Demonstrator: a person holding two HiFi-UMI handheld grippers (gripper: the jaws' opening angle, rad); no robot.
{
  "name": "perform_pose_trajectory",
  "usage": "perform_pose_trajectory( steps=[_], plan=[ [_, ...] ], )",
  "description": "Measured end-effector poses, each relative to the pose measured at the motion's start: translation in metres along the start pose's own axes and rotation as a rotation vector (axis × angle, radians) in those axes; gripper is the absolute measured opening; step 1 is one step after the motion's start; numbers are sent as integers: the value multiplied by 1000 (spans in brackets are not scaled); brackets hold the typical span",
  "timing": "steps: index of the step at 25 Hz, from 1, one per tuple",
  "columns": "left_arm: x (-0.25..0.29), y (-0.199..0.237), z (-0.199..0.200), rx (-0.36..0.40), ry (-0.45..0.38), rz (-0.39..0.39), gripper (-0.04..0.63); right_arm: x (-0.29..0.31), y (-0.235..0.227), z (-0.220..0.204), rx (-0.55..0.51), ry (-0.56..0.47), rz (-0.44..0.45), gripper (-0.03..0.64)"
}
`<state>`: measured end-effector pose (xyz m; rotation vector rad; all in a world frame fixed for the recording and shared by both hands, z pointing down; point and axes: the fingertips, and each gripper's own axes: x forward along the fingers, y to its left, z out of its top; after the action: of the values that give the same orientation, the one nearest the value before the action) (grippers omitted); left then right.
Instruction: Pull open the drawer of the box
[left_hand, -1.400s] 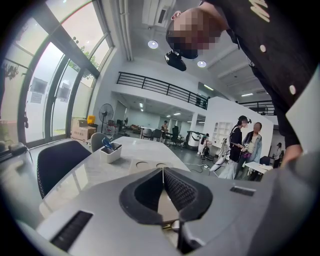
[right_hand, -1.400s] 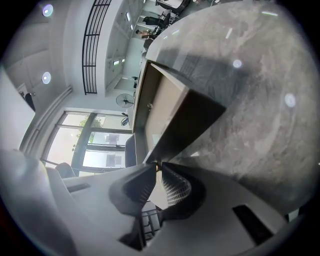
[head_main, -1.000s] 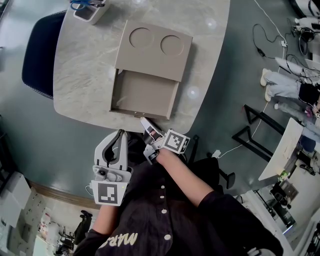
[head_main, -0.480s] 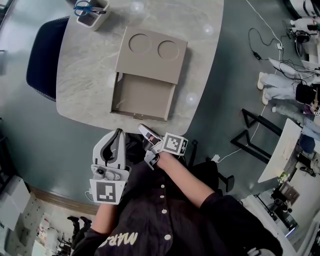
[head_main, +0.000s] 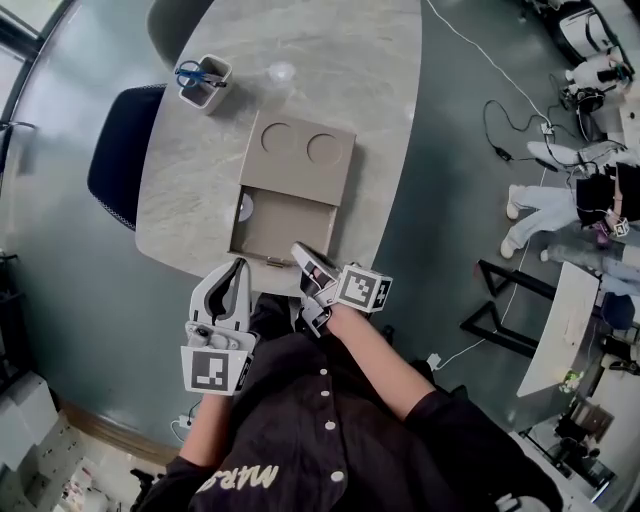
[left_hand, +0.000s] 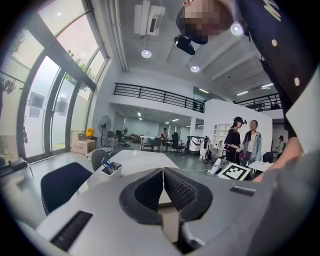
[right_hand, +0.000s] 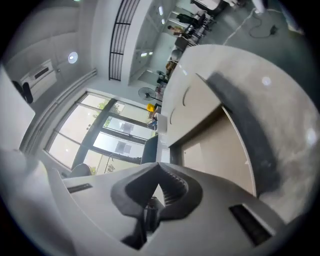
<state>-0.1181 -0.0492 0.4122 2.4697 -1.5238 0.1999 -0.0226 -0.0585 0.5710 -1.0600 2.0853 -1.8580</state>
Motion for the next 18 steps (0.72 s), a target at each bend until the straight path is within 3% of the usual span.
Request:
perform_pose_trajectory(
  steps=[8, 18],
  plan=[
    [6, -2, 52, 95, -87, 16, 17, -24, 91, 80, -485, -89, 77, -3],
    [17, -4, 110, 149, -210, 11, 17, -82, 188, 135, -944, -317, 90, -3]
  ],
)
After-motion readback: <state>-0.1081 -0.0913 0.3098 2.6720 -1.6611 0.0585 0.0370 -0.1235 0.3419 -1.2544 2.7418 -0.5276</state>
